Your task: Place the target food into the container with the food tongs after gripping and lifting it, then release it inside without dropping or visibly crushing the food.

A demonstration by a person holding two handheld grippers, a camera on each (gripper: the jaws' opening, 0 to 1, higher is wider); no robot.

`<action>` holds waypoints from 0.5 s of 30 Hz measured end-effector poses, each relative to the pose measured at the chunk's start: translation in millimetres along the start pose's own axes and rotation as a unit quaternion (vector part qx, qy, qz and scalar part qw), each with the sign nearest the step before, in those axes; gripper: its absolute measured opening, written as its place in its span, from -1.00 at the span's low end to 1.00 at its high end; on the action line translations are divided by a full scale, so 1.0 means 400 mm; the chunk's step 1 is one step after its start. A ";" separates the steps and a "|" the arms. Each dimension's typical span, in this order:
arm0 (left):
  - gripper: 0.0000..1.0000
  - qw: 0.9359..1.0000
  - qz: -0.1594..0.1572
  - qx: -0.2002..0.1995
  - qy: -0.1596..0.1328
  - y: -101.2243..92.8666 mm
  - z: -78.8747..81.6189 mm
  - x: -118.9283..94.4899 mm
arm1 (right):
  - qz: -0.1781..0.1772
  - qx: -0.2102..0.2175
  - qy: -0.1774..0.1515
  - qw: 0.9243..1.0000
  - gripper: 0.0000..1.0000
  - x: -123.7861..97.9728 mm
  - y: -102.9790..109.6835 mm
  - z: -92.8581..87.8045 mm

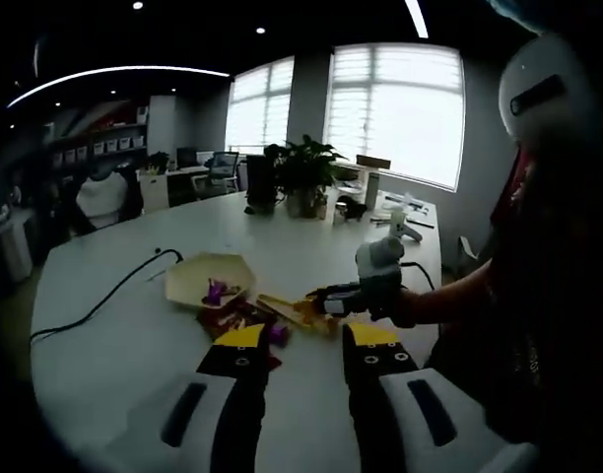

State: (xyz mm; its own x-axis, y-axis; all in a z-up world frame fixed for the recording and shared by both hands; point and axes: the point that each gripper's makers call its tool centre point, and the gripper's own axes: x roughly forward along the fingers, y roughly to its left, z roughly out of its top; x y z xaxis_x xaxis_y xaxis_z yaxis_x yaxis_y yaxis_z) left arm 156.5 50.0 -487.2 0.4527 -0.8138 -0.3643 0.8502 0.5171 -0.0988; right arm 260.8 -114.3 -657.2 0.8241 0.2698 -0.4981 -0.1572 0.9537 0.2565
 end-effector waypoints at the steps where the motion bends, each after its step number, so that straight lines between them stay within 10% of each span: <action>1: -0.37 1.000 0.001 -0.002 -0.002 0.000 -0.003 0.000 | 0.002 -0.021 0.020 1.000 -0.09 0.005 0.010 -0.015; 7: -0.40 1.000 0.012 -0.018 -0.022 0.004 -0.017 -0.009 | 0.012 -0.161 0.079 0.984 -0.26 0.046 0.032 -0.031; 15: -0.49 0.995 0.023 -0.075 -0.069 0.017 -0.023 -0.019 | 0.042 -0.048 0.110 0.992 -0.55 0.020 0.007 -0.025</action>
State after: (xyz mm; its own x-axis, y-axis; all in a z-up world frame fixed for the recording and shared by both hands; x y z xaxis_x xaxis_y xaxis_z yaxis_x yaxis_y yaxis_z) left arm 156.1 62.3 -493.6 0.5316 -0.8118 -0.2417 0.7827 0.5799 -0.2262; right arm 261.6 -108.0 -668.6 0.6684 0.3610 -0.6503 -0.2792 0.9322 0.2304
